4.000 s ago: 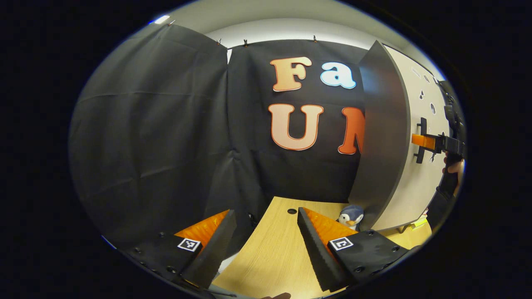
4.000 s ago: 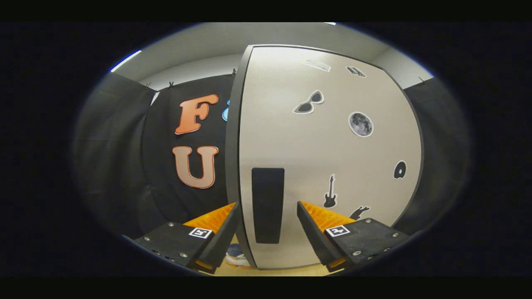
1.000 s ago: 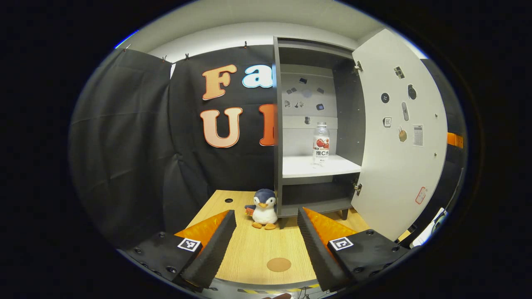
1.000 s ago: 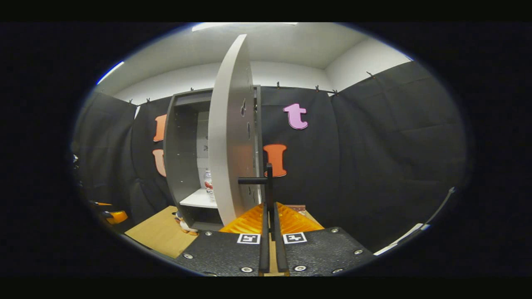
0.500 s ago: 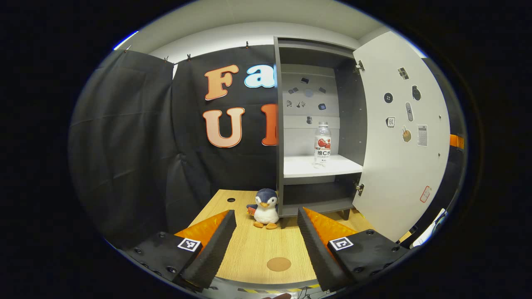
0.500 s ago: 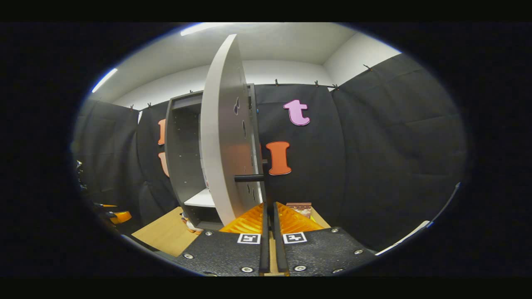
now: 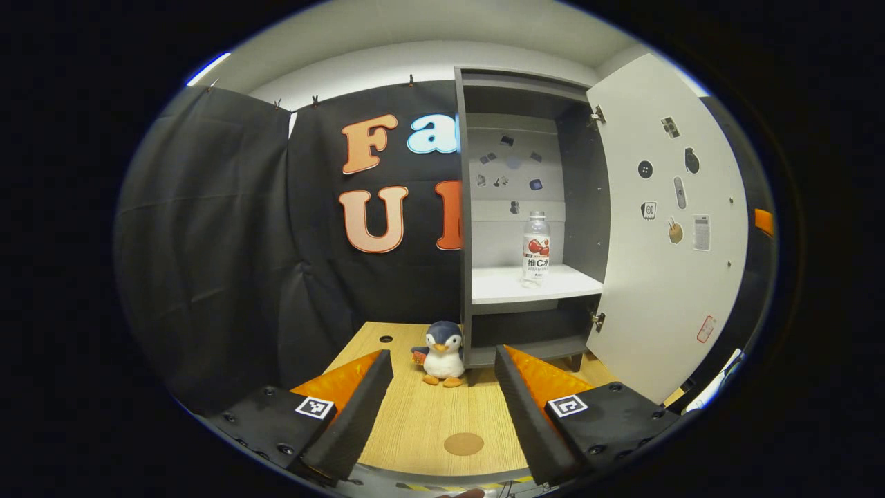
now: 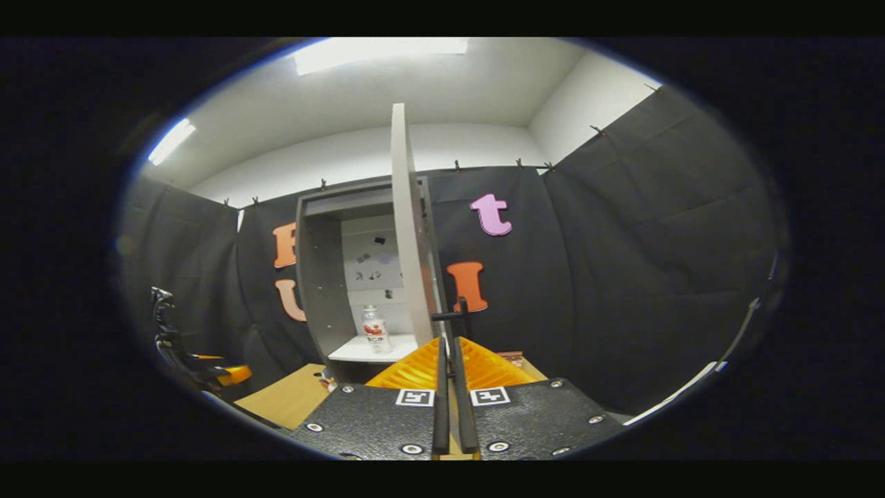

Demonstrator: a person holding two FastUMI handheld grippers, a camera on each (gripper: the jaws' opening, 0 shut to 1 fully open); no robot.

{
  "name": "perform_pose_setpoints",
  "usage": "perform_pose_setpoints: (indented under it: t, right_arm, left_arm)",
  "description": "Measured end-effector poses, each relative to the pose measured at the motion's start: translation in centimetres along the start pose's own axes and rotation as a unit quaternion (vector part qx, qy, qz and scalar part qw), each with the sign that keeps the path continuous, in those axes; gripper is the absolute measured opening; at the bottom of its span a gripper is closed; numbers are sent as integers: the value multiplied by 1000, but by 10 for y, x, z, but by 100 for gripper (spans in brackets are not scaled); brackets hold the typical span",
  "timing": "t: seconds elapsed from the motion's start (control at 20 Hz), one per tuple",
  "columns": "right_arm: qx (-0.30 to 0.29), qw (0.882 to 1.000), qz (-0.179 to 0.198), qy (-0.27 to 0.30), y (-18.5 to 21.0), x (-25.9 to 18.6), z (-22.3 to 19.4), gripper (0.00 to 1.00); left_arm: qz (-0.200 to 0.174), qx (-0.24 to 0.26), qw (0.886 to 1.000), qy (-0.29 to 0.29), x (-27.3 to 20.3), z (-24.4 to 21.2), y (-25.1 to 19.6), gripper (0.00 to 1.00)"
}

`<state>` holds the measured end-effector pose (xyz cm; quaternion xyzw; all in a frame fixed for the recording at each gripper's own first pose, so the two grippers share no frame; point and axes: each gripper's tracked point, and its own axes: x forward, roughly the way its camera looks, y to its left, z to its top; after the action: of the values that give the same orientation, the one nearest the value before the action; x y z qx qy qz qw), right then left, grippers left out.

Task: Open the cabinet door with the right hand, grasp the bottle in the cabinet with the left hand and place it on the coaster, then close the cabinet door with the right hand.

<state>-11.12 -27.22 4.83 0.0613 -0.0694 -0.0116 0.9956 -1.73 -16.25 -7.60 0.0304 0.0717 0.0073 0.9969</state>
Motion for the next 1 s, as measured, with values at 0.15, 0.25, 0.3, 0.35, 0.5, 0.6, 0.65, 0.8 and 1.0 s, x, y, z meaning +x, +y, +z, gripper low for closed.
perform_pose_setpoints:
  t: [0.15,0.25,0.3,0.35,0.5,0.6,0.65,0.8,1.0]
  right_arm:
    - [9,999,24,-20,34,-17,11,14]
    - [9,999,36,-21,56,-20,3,9]
    - [4,999,40,-14,63,-19,-7,6]
    - [-1,999,41,-6,71,-17,-16,17]
    - [-5,999,47,2,94,-1,-31,13]
    - [-10,999,41,14,103,18,-46,18]
    - [-16,999,39,17,108,26,-51,17]
    - [-28,999,38,16,122,51,-55,34]
    - [-29,999,21,33,123,88,-75,52]
  left_arm:
    - [-9,2,1000,-10,15,10,-11,96]
    - [-19,1,1000,-18,29,19,-23,96]
    - [-27,-1,999,-22,37,24,-32,97]
    - [-36,-1,999,-26,46,27,-41,96]
    - [-58,-1,997,-47,73,46,-66,96]
    - [-79,-5,995,-54,96,54,-86,95]
    - [-89,-7,994,-57,109,60,-96,95]
    - [-109,-3,992,-66,152,76,-119,97]
    - [-135,-2,987,-81,209,90,-150,95]
